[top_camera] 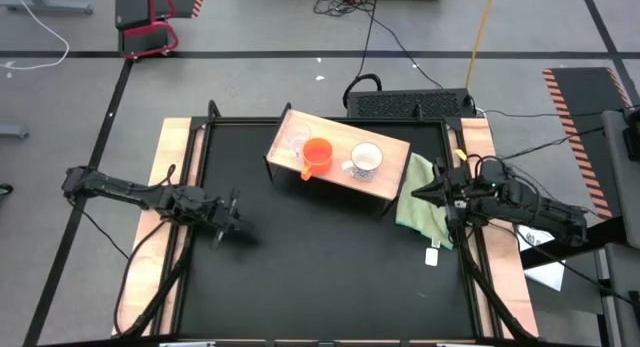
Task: Stack small to large cups/mugs on shelf
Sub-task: Return to Home Position
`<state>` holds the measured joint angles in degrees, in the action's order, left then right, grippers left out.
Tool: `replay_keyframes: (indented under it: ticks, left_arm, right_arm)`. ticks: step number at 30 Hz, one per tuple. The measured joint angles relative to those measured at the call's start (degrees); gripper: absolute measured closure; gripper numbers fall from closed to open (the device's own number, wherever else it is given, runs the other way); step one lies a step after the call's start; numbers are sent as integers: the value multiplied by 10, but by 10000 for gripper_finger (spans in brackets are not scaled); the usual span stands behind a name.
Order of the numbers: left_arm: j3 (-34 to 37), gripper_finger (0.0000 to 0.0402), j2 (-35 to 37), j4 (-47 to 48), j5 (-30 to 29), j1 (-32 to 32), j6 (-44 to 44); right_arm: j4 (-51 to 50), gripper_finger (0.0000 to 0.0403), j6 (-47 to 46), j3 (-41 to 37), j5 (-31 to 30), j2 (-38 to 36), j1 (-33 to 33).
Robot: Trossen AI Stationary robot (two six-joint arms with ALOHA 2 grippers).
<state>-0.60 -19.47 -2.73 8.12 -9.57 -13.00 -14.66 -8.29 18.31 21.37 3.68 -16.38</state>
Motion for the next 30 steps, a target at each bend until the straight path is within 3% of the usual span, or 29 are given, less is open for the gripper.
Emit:
replay_keyframes:
  ticks: [8,20,30]
  left_arm:
    - [0,371,0,-5,-3,0,0]
    - [0,371,0,-26,-8,0,-4]
    - [0,371,0,-63,-113,1,-13]
  right_arm:
    - [38,402,21,-51,0,0,7]
    - [74,403,68,-109,-37,0,79]
    - [144,403,108,-133,-72,0,176]
